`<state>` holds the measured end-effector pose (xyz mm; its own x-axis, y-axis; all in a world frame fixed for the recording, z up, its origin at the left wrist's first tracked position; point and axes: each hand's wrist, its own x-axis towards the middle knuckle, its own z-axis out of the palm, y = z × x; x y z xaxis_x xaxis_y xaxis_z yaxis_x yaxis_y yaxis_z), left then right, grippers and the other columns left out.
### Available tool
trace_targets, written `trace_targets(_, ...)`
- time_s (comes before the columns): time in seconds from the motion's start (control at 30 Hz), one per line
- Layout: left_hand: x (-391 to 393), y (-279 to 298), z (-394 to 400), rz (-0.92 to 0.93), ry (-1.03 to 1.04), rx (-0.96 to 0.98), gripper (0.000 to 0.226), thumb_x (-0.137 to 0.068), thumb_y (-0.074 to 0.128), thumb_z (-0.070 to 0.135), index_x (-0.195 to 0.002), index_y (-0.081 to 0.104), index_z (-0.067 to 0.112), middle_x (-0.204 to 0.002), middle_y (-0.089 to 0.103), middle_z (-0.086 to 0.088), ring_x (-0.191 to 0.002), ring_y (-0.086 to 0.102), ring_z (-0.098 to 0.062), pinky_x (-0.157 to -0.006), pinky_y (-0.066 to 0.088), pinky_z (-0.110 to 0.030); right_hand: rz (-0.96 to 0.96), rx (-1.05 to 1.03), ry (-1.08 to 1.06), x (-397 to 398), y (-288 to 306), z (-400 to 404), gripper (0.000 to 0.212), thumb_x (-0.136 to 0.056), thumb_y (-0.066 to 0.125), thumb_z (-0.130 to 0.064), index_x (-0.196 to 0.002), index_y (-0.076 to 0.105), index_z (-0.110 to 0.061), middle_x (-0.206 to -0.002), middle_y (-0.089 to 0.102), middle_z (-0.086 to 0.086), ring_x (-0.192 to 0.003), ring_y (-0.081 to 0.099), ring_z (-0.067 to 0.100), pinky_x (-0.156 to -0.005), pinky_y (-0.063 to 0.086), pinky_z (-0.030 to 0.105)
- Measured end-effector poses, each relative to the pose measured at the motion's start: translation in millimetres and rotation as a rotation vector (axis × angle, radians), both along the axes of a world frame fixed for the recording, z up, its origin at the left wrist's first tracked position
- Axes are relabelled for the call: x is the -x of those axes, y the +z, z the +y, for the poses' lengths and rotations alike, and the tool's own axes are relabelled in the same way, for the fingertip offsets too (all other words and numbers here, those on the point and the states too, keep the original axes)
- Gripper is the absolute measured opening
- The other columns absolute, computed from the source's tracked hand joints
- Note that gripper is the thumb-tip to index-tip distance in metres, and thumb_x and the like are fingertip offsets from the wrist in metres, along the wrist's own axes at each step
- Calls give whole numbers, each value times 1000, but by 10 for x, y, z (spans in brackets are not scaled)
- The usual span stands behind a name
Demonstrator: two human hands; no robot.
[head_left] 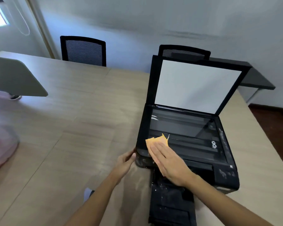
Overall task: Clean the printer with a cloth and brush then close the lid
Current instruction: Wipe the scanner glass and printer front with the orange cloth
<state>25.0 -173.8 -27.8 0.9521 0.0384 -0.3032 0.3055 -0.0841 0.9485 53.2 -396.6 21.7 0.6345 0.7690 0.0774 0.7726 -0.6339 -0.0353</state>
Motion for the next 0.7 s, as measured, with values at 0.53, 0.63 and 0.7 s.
trace_targets(0.53,-20,363,-7,-71,-44,-125,39,-103,36,28,-138,50,20,-127,51,17,-126,45,-5,-103,32,-21,119,-297,-627,245,12,-710,48,-96,33,-19,-143,39,-12,-147,41,9,-137,35,27,-116,23,33)
trace_targets(0.63,-77,379,32,-116,-61,-192,43,-100,39,33,-142,44,28,-137,46,22,-131,43,-4,-113,31,-28,92,-325,-917,142,-87,-712,48,-88,31,-23,-131,44,-6,-126,50,14,-116,47,36,-101,40,45)
trace_targets(0.7,-131,318,38,-146,-94,-266,50,-93,36,41,-143,38,35,-146,45,17,-136,41,-8,-117,32,-37,37,-296,-964,155,-80,-288,56,-75,42,-11,-130,44,0,-127,49,19,-119,44,41,-105,35,51)
